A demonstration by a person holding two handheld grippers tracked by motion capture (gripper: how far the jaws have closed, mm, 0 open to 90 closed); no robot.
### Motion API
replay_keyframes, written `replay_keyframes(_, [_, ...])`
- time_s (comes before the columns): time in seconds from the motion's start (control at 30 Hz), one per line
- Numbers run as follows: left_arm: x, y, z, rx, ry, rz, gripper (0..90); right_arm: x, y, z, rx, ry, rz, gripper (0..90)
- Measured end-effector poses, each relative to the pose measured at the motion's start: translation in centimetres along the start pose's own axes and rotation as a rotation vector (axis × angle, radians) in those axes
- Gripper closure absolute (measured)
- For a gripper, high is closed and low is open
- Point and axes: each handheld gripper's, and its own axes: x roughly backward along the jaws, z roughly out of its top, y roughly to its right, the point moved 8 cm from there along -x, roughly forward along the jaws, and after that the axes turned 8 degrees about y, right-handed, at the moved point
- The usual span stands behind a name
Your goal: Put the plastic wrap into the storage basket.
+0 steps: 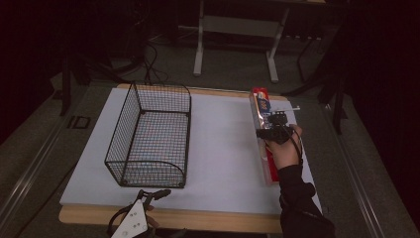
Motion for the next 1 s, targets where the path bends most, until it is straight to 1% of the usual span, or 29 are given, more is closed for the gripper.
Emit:
replay_keyframes(0.13, [0.0,0.0,0.0,0.003,0.0,0.0,0.0,0.6,-0.9,0.8,0.012,0.016,0.016,38.4])
replay_keyframes(0.4, [0.0,0.0,0.0,0.0,-0.001,0.003,0.0,1.6,-3.1,2.3,0.059,0.045,0.032,38.4])
replay_keyframes(0.6, [-0.1,0.0,0.0,-0.002,0.0,0.001,0.0,2.3,-5.1,3.8,0.076,0.069,0.049,38.5])
replay_keyframes(0.63, [-0.1,0.0,0.0,-0.002,0.0,0.001,0.0,2.3,-5.1,3.8,0.076,0.069,0.049,38.5])
replay_keyframes(0.67, [-0.1,0.1,-0.1,0.003,-0.002,-0.003,0.0,2.4,-5.6,4.1,0.08,0.074,0.052,38.5])
replay_keyframes(0.7, [-0.1,0.2,-0.1,0.002,-0.003,-0.003,0.0,2.8,-6.6,4.9,0.086,0.088,0.063,38.5])
replay_keyframes(0.83, [-0.1,0.2,-0.1,0.005,-0.002,-0.003,0.0,3.1,-8.2,5.7,0.107,0.103,0.075,38.5])
replay_keyframes(1.0, [-0.1,0.1,0.0,0.004,0.001,-0.001,0.0,3.2,-10.3,6.4,0.118,0.112,0.104,38.5])
